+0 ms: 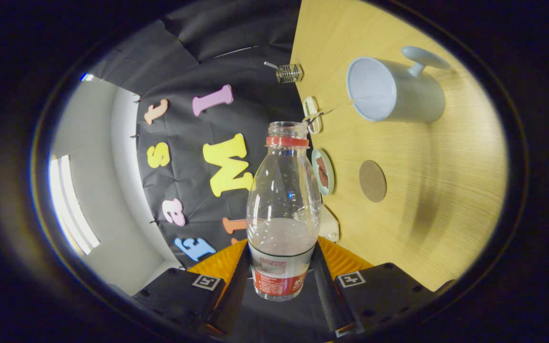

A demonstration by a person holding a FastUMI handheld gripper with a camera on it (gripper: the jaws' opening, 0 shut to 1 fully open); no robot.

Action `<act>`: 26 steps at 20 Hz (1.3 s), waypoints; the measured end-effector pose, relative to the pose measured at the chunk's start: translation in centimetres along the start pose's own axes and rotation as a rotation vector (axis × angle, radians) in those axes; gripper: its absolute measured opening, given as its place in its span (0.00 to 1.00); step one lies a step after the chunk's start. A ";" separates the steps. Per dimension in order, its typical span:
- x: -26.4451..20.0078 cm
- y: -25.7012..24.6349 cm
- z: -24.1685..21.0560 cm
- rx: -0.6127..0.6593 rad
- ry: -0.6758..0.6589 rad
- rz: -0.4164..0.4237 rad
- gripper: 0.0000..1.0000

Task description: Take the bottle from table, then pour the juice into the cup, finally place the bottle on the coaster

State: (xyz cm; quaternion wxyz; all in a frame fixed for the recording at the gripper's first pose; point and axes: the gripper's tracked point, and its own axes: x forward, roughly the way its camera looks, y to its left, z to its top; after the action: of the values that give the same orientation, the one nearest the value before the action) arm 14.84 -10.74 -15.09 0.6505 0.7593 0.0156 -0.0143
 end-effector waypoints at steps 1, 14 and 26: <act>0.0 0.1 0.1 0.005 0.001 0.002 0.74; 0.2 1.0 0.5 0.066 -0.008 0.009 0.74; 0.8 3.0 0.7 0.133 -0.004 0.026 0.74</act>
State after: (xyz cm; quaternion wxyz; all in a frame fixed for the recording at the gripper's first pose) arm 15.75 -11.87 -12.30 0.5988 0.8008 0.0035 -0.0085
